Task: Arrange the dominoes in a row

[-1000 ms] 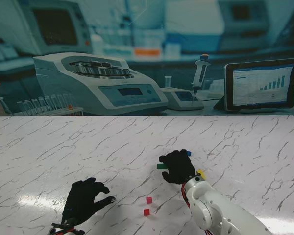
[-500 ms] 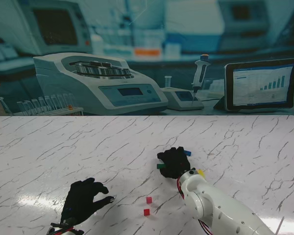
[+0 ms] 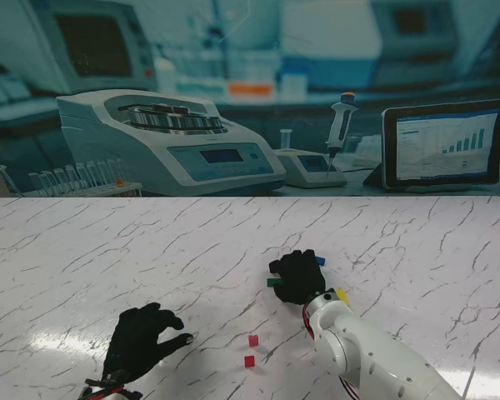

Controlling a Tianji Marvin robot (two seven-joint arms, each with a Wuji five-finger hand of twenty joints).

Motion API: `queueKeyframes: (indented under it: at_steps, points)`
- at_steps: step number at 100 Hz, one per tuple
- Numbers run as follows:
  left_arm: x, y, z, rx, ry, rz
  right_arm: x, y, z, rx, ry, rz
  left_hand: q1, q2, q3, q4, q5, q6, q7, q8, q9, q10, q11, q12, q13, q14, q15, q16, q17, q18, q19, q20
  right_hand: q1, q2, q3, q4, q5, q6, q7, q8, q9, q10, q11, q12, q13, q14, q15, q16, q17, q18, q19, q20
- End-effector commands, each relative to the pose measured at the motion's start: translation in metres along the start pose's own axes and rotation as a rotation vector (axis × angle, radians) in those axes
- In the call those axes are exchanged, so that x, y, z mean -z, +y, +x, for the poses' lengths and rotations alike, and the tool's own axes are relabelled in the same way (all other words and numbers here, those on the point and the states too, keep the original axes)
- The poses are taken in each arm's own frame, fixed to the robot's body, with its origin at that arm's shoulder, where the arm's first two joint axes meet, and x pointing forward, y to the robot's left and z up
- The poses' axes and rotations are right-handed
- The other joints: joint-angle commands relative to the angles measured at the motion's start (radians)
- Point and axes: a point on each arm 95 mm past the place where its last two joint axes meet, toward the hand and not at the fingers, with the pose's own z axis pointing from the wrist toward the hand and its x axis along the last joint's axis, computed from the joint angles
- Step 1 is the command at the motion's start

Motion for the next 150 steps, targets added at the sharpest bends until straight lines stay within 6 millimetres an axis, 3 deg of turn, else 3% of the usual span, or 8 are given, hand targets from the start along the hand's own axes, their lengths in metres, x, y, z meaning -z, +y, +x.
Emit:
queueKeyframes:
  at_steps: [1,16,25,39,59,94,118,150]
  points:
    - [0.0024,0.0027,0.0027,0.017,0.012,-0.014,0.0057,-0.0110,0.0069,-0.022,0.008,0.015,-0.008,0.026,0.000,0.023,0.015,-0.020,0.008,0.015,0.007,-0.015,0.013,0.010,0.016,-0.001,0.014,0.014,-0.007,0.016,0.030,0.013,-0.011,-0.021,0.022,-0.044,0.031,-0.030,0.025,0.022,-0.008,-0.006,0.016,0.005,0.005,-0.017,0.018,-0.004,0.001,0.025,0.003,0.008]
    - [0.0025,0.0028,0.0025,0.018,0.011,-0.014,0.0087,-0.0160,0.0068,-0.043,0.008,0.017,-0.009,0.028,0.000,0.023,0.016,-0.021,0.008,0.015,0.008,-0.015,0.013,0.010,0.015,-0.002,0.014,0.014,-0.007,0.016,0.030,0.014,0.009,-0.047,0.038,-0.072,0.031,-0.046,0.067,0.036,-0.011,-0.007,0.029,0.015,0.007,-0.018,0.021,-0.001,0.004,0.024,0.004,0.007]
    - [0.0026,0.0028,0.0025,0.019,0.011,-0.013,0.0096,-0.0183,0.0068,-0.048,0.008,0.018,-0.010,0.029,0.000,0.023,0.017,-0.019,0.008,0.015,0.008,-0.015,0.014,0.010,0.015,-0.003,0.015,0.014,-0.007,0.016,0.031,0.014,0.044,-0.076,0.051,-0.101,0.025,-0.063,0.168,0.008,-0.011,-0.015,0.049,0.031,0.011,-0.020,0.028,0.004,0.007,0.023,0.009,0.004]
    - [0.0025,0.0031,0.0024,0.020,0.011,-0.012,0.0108,-0.0195,0.0069,-0.055,0.002,0.015,-0.010,0.031,0.000,0.023,0.016,-0.018,0.007,0.014,0.009,-0.014,0.013,0.010,0.015,-0.002,0.015,0.014,-0.007,0.016,0.032,0.014,0.103,-0.125,0.060,-0.129,0.011,-0.095,0.445,-0.067,-0.004,-0.029,0.110,0.070,0.024,-0.023,0.055,0.016,0.014,0.016,0.024,0.001]
    - [0.0025,0.0036,0.0022,0.024,0.011,-0.010,0.0112,-0.0197,0.0071,-0.052,-0.002,0.012,-0.010,0.035,0.000,0.023,0.019,-0.016,0.007,0.014,0.009,-0.013,0.014,0.010,0.015,-0.001,0.016,0.015,-0.008,0.017,0.032,0.015,0.133,-0.130,0.080,-0.131,0.071,-0.140,0.570,0.016,0.018,-0.057,0.188,0.116,0.051,-0.032,0.079,0.026,0.025,0.013,0.042,0.002]
    - [0.0021,0.0043,0.0024,0.027,0.010,-0.006,0.0123,-0.0191,0.0071,-0.066,-0.006,0.002,0.024,0.061,0.006,0.020,0.025,-0.014,0.006,0.013,0.012,-0.009,0.015,0.010,0.017,0.000,0.018,0.016,-0.007,0.015,0.034,0.015,0.170,-0.124,0.110,-0.140,0.015,-0.176,0.714,0.139,-0.003,-0.053,0.300,0.257,0.058,-0.019,0.093,0.032,0.032,0.017,0.054,-0.009]
    - [0.0018,0.0044,0.0025,0.027,0.008,-0.007,0.0119,-0.0195,0.0073,-0.074,-0.008,-0.009,0.066,0.064,-0.002,0.008,0.029,-0.018,0.010,0.012,0.015,-0.008,0.017,0.010,0.017,-0.002,0.020,0.015,-0.007,0.015,0.034,0.016,0.171,-0.127,0.118,-0.141,0.000,-0.183,0.773,0.174,0.019,-0.049,0.358,0.338,0.099,-0.003,0.111,0.045,0.060,0.032,0.068,-0.007]
    - [0.0016,0.0043,0.0024,0.024,0.006,-0.008,0.0124,-0.0195,0.0073,-0.081,-0.010,-0.019,0.114,0.053,-0.015,-0.012,0.024,-0.025,0.018,0.010,0.015,-0.012,0.018,0.009,0.019,-0.004,0.022,0.015,-0.006,0.014,0.034,0.016,0.173,-0.131,0.131,-0.142,-0.008,-0.184,0.793,0.185,0.060,-0.041,0.390,0.382,0.158,0.009,0.139,0.069,0.100,0.055,0.087,-0.003]
